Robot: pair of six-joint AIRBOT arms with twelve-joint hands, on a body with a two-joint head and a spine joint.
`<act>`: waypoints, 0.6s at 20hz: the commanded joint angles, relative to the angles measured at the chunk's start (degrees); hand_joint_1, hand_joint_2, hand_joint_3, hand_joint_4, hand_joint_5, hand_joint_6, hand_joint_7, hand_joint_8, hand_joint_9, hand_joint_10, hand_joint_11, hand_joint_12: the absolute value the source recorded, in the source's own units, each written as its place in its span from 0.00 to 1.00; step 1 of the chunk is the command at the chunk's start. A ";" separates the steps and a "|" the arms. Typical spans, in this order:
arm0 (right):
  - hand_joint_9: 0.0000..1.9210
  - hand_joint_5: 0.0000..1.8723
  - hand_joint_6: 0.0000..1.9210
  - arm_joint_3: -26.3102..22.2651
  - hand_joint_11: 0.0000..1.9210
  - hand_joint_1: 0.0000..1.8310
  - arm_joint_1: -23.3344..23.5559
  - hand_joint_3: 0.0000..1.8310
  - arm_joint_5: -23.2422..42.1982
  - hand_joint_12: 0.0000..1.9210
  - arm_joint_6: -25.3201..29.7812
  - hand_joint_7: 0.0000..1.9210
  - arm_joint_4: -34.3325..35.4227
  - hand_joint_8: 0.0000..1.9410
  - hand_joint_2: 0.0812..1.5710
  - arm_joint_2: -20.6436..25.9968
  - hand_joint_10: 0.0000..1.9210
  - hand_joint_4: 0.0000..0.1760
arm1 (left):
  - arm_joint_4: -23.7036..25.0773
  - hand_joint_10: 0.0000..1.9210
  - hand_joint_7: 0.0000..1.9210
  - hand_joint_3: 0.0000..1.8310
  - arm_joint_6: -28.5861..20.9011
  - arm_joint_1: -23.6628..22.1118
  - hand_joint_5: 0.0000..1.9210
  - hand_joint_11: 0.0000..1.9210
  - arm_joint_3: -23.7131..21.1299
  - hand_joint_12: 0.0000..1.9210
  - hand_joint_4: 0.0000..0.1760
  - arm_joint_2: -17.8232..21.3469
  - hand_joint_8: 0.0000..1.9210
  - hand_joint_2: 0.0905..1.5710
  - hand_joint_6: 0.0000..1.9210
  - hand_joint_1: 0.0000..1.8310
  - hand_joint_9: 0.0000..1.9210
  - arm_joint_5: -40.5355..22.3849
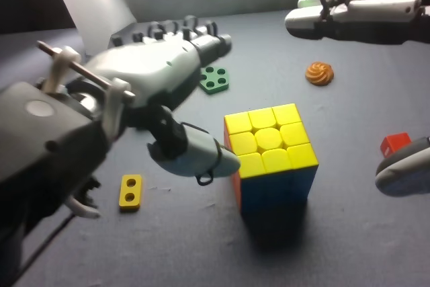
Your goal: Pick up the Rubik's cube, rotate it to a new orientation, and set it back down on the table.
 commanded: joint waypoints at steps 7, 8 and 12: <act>0.04 0.06 0.00 -0.16 0.00 0.12 1.32 0.00 -0.24 0.17 -0.05 0.05 2.11 0.00 0.50 0.14 0.00 0.00 | -0.14 0.00 0.00 0.00 -0.22 0.32 0.00 0.02 2.73 0.01 0.00 -6.06 0.00 0.50 0.00 0.65 0.00 -4.66; 0.04 0.06 0.00 -0.16 0.00 0.12 1.31 0.00 -0.24 0.16 -0.06 0.05 2.11 0.00 0.50 0.16 0.00 0.00 | -0.83 0.00 0.00 0.00 -0.22 0.37 0.00 0.03 3.44 0.02 0.00 -7.00 0.00 0.49 0.00 0.67 0.00 -4.68; 0.03 0.04 0.00 -0.16 0.00 0.13 1.47 0.00 -0.23 0.14 -0.09 0.04 2.11 0.00 0.49 0.26 0.00 0.00 | -3.49 0.00 0.00 0.01 -0.33 0.23 0.03 0.00 5.62 0.19 0.00 -9.83 0.00 0.49 0.01 0.72 0.00 -5.48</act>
